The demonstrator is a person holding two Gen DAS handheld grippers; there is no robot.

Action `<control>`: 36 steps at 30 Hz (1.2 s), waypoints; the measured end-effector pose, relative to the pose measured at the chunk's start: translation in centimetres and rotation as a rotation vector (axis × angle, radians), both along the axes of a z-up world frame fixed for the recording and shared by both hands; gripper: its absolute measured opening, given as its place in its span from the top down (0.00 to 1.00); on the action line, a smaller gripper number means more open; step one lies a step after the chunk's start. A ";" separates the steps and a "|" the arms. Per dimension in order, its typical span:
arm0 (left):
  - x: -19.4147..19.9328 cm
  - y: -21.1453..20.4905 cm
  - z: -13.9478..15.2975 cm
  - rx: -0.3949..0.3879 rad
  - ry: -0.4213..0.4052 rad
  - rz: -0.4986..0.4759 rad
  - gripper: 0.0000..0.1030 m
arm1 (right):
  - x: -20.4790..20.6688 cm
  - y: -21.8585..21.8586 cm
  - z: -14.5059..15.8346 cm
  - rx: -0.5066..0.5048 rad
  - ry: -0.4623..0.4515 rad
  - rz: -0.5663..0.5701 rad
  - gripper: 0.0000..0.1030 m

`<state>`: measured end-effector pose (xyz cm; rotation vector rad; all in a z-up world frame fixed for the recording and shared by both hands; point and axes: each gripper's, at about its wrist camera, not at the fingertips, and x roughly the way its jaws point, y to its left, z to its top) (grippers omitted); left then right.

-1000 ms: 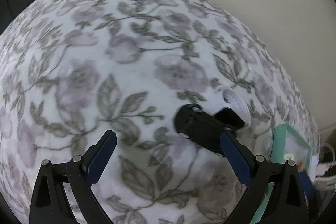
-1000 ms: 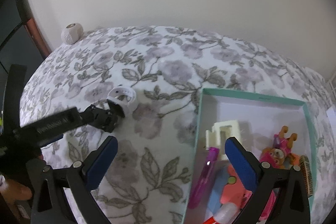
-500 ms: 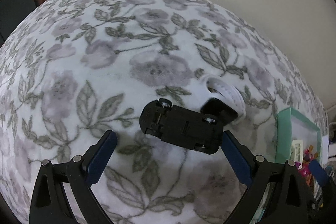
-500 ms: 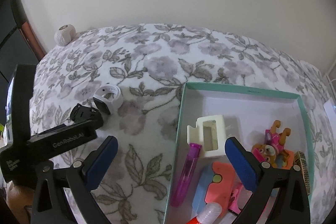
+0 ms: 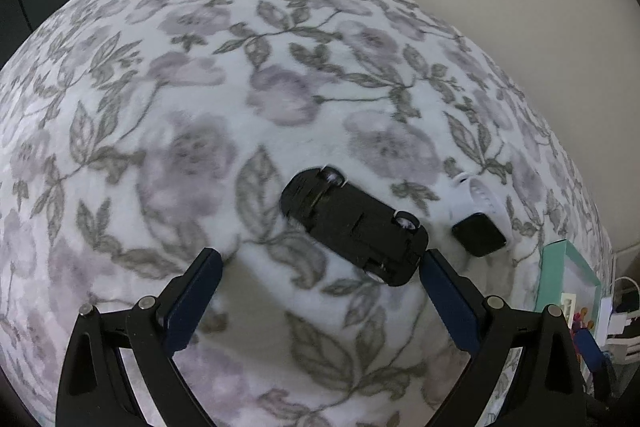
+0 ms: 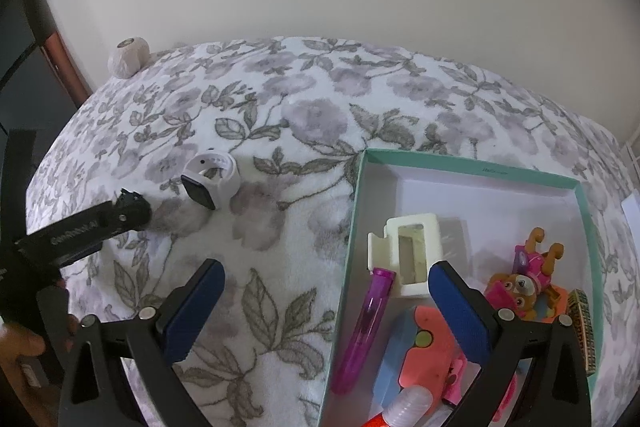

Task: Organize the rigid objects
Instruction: 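Grasp the black toy car with the left gripper while the right grasps the white watch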

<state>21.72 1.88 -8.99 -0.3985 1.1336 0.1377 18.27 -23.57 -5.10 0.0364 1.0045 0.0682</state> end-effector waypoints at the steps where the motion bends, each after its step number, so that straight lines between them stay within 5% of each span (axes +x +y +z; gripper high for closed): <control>1: 0.0 0.2 -0.1 0.003 0.024 0.004 0.04 | 0.0 0.1 -0.1 -0.002 0.003 0.000 0.00; 15: -1.8 3.2 -0.3 0.025 0.169 0.074 0.04 | 0.0 0.7 -0.4 -0.016 0.013 0.024 0.00; 23: -3.4 6.0 1.7 0.015 0.098 0.172 0.04 | 0.0 1.3 -0.1 -0.025 -0.005 0.040 0.00; 26: -3.1 6.6 2.3 -0.044 0.052 0.197 0.04 | 0.0 1.7 -0.1 -0.024 -0.014 0.050 0.00; 29: -2.8 6.5 2.3 -0.122 0.022 0.172 0.04 | -0.1 2.1 0.1 -0.019 -0.030 0.061 0.00; 36: -1.5 4.6 1.9 -0.121 -0.005 0.085 0.04 | 0.2 3.7 0.6 0.042 -0.076 0.105 0.00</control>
